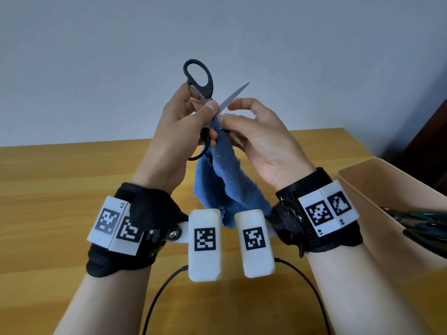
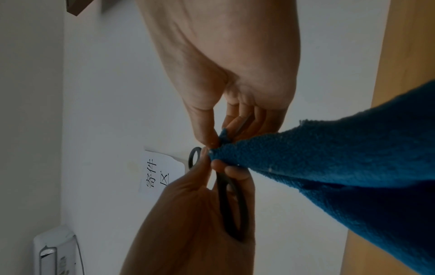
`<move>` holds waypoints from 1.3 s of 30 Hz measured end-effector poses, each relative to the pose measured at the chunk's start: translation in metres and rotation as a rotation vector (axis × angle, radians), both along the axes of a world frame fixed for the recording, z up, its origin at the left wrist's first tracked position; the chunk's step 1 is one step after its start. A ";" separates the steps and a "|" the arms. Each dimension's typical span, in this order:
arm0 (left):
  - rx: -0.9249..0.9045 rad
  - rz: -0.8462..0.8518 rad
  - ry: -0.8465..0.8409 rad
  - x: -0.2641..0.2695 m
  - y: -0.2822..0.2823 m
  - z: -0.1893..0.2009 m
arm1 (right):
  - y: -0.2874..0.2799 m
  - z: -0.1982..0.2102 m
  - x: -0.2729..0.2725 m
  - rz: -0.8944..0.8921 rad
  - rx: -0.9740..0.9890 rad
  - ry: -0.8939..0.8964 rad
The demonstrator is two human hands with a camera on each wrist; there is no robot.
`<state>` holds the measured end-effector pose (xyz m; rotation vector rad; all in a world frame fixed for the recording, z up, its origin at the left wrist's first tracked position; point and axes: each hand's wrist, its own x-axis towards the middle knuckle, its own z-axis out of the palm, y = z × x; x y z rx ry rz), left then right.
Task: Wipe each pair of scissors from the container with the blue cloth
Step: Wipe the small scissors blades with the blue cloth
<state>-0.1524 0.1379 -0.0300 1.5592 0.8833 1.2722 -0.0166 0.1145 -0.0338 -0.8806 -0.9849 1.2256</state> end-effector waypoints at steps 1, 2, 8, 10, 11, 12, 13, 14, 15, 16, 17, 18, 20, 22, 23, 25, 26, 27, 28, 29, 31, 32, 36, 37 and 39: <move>0.002 0.006 -0.010 -0.001 0.000 0.000 | 0.001 0.000 0.000 0.002 -0.003 -0.008; 0.004 0.014 -0.022 -0.003 0.000 0.001 | 0.001 0.000 0.000 0.006 -0.008 -0.025; -0.011 0.040 -0.076 -0.017 0.006 0.003 | 0.003 -0.003 -0.002 -0.005 -0.026 -0.120; -0.003 0.035 -0.040 -0.016 0.005 0.003 | 0.003 -0.004 -0.002 -0.011 -0.009 -0.121; -0.003 0.029 -0.016 -0.014 0.004 0.003 | 0.003 -0.004 -0.002 -0.013 -0.001 -0.123; -0.006 0.018 0.006 -0.012 0.003 0.003 | 0.003 -0.005 -0.002 -0.020 0.005 -0.124; -0.007 0.004 0.022 -0.010 0.002 0.002 | 0.003 -0.005 -0.003 -0.029 0.009 -0.120; -0.004 -0.007 0.034 -0.009 0.001 0.002 | 0.003 -0.005 -0.003 -0.036 0.012 -0.114; -0.001 -0.007 0.041 -0.008 0.001 0.001 | 0.004 -0.005 -0.003 -0.038 0.013 -0.112; 0.002 -0.001 0.043 -0.009 0.001 0.002 | 0.004 -0.005 -0.003 -0.039 0.010 -0.121; 0.001 0.010 0.041 -0.010 0.002 0.002 | 0.005 -0.006 -0.003 -0.045 0.002 -0.139; -0.003 0.023 0.035 -0.013 0.003 0.003 | 0.005 -0.006 -0.002 -0.054 -0.004 -0.156; -0.008 0.048 0.015 -0.018 0.005 0.004 | 0.005 -0.006 -0.002 -0.064 -0.004 -0.186; -0.002 0.064 0.011 -0.020 0.006 0.004 | 0.005 -0.005 -0.002 -0.043 0.004 -0.211; 0.004 0.070 0.017 -0.020 0.006 0.004 | 0.004 -0.004 -0.003 -0.025 0.007 -0.212; 0.007 0.073 0.028 -0.018 0.006 0.002 | 0.004 -0.003 -0.005 -0.002 0.017 -0.193; 0.003 0.073 0.030 -0.017 0.006 0.002 | 0.003 -0.003 -0.006 -0.005 0.027 -0.184; -0.001 0.072 0.029 -0.016 0.006 0.002 | 0.004 -0.003 -0.006 -0.014 0.036 -0.178; -0.003 0.070 0.028 -0.016 0.005 0.002 | 0.004 -0.003 -0.006 -0.021 0.043 -0.171; -0.002 0.068 0.026 -0.015 0.005 0.002 | 0.004 -0.003 -0.005 -0.023 0.044 -0.157; 0.000 0.062 0.022 -0.015 0.004 0.003 | 0.006 -0.003 -0.002 -0.015 0.030 -0.104; -0.001 0.056 0.019 -0.014 0.004 0.003 | 0.007 -0.003 -0.001 -0.012 0.022 -0.073; 0.002 0.029 0.018 -0.012 0.003 0.003 | 0.008 -0.005 0.001 -0.018 0.009 -0.016; 0.004 0.029 0.021 -0.012 0.003 0.003 | 0.008 -0.005 0.001 -0.027 0.013 -0.013; 0.007 0.043 0.020 -0.014 0.003 0.002 | 0.008 -0.005 0.003 -0.057 0.025 0.017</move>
